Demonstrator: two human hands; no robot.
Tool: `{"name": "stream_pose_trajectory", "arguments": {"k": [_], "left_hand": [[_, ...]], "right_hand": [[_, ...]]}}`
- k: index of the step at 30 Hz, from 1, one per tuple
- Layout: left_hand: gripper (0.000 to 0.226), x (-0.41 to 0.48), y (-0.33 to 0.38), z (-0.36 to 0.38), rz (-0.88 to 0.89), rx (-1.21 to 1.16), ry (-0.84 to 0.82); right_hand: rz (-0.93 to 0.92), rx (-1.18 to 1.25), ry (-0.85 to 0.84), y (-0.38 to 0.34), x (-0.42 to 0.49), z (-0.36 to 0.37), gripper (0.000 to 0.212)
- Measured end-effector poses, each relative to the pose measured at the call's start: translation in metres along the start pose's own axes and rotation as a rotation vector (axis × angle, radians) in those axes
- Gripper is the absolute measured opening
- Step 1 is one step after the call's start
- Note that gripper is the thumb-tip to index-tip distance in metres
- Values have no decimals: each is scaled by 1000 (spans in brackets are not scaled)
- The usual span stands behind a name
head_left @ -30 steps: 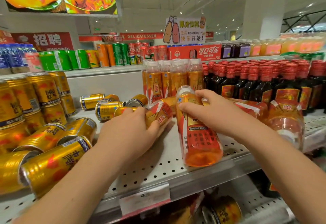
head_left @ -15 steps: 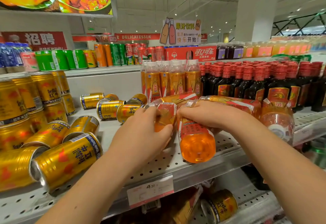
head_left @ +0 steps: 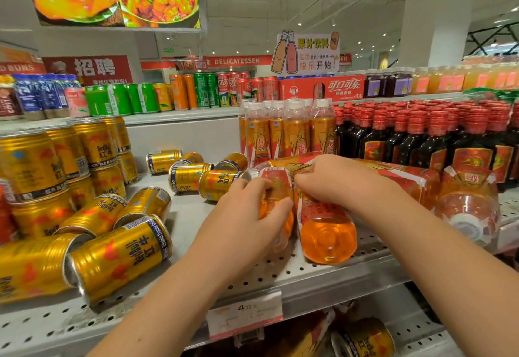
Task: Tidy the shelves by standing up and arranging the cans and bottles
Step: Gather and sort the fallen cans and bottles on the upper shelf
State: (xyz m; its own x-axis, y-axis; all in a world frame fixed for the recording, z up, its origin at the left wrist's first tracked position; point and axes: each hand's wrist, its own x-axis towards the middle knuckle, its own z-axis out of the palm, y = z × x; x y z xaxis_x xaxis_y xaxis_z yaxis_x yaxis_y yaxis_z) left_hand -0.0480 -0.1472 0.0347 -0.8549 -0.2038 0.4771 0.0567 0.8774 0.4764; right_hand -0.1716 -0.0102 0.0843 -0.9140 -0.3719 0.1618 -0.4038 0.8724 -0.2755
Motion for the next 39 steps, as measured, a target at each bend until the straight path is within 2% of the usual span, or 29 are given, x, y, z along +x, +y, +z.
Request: {"name": "stream_pose_trajectory", "arguments": {"k": [4,8,13,20,22,27,33,39], "left_hand": [[34,3,-5,-11,-15,0,-5],[22,6,-11,-36,-21,145,-4],[29,21,-22,-86,-56,303,-14],[60,57,-77,-131,-103,503,-114],[63,63,-96,-135,-114,548,-153],[56,96,-130,-138,-112,691,-227],[72,164,-177,-137,-161,804,-313],[77,219,-225,-117,-195,807,-360]], "right_hand": [[-97,-28,107,-8,-4,-6,37],[-291,63,129,-24,1,-16,42],[-505,70,145,-53,22,-25,33],[-774,-144,106,-96,52,-20,50],[-842,-151,104,-104,59,-12,53],[-892,-227,34,-121,86,12,64],[-861,-330,-1,-140,133,13,72],[-926,-468,99,-157,180,16,62]]}}
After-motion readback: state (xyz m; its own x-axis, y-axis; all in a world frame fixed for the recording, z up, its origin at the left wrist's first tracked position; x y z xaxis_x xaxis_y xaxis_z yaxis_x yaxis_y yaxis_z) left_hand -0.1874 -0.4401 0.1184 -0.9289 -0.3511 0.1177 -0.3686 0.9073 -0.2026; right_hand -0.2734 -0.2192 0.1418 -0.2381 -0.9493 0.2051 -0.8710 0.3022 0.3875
